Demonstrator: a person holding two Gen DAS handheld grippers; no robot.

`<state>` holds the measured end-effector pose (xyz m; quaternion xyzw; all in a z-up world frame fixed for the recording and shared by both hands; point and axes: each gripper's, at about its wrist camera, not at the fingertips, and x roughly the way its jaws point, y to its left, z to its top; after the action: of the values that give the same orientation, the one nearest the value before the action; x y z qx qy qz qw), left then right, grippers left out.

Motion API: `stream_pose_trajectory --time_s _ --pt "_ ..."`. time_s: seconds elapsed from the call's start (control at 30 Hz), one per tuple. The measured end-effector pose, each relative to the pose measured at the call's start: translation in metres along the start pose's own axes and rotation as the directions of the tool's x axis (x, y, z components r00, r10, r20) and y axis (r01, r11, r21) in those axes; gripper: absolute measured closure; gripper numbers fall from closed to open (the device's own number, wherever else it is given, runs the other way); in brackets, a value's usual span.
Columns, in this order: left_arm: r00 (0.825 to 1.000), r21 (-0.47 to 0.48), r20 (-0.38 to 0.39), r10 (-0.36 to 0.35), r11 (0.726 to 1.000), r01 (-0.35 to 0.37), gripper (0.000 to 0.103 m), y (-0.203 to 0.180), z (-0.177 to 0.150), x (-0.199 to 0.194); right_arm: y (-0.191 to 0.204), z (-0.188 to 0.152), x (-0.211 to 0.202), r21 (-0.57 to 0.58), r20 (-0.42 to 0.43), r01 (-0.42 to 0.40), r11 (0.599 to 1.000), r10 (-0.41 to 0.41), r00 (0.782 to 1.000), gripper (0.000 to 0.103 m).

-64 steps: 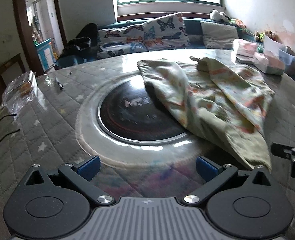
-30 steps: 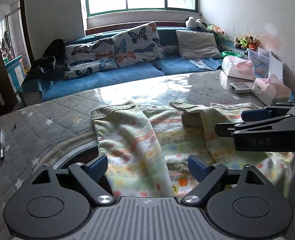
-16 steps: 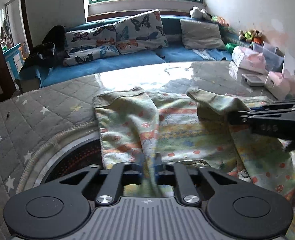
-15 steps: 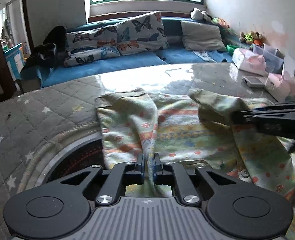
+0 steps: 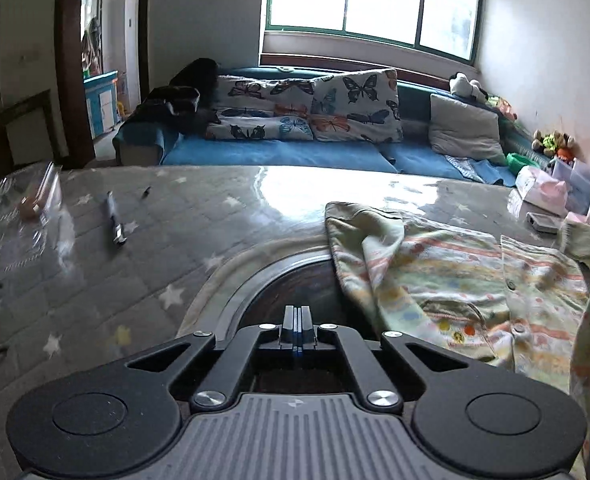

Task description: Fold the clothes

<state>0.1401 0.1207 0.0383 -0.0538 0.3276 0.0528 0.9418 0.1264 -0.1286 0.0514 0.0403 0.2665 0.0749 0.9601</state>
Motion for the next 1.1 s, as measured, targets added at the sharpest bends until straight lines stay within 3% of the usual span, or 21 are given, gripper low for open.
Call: stream_pose_trajectory --time_s 0.13,0.3,0.6,0.77,0.83,0.9,1.0,1.1 --pt "1.000 0.027 0.007 -0.028 0.999 0.027 0.099 -0.012 0.002 -0.006 -0.011 -0.012 -0.031 0.027 0.021 0.032 0.999 -0.032 0.999 0.098" --pt "0.999 0.092 0.016 -0.042 0.995 0.041 0.061 -0.046 0.013 0.011 -0.033 -0.037 -0.064 0.087 0.018 0.106 0.991 -0.108 0.994 0.098" --pt "1.000 0.253 0.008 0.004 0.967 -0.006 0.049 -0.096 0.031 0.075 -0.067 -0.076 -0.075 0.191 -0.055 0.191 0.963 -0.184 0.981 0.097" --pt "0.999 0.292 -0.010 0.036 0.956 -0.031 0.050 -0.106 0.035 0.107 -0.084 -0.097 -0.077 0.241 -0.097 0.235 0.942 -0.217 0.971 0.096" --pt "0.999 0.296 -0.015 0.046 0.955 -0.039 0.060 -0.105 0.035 0.117 -0.091 -0.106 -0.078 0.261 -0.114 0.252 0.932 -0.230 0.967 0.093" --pt "0.998 0.299 -0.020 0.055 0.953 -0.047 0.089 -0.104 0.035 0.126 -0.095 -0.112 -0.079 0.273 -0.124 0.264 0.925 -0.238 0.963 0.093" --pt "0.997 0.266 -0.016 0.072 0.962 -0.065 0.099 -0.092 0.035 0.129 -0.095 -0.112 -0.079 0.273 -0.117 0.264 0.925 -0.240 0.964 0.093" --pt "0.995 0.162 0.001 0.104 0.981 -0.102 0.101 -0.061 0.035 0.113 -0.095 -0.112 -0.080 0.274 -0.110 0.263 0.925 -0.242 0.964 0.093"
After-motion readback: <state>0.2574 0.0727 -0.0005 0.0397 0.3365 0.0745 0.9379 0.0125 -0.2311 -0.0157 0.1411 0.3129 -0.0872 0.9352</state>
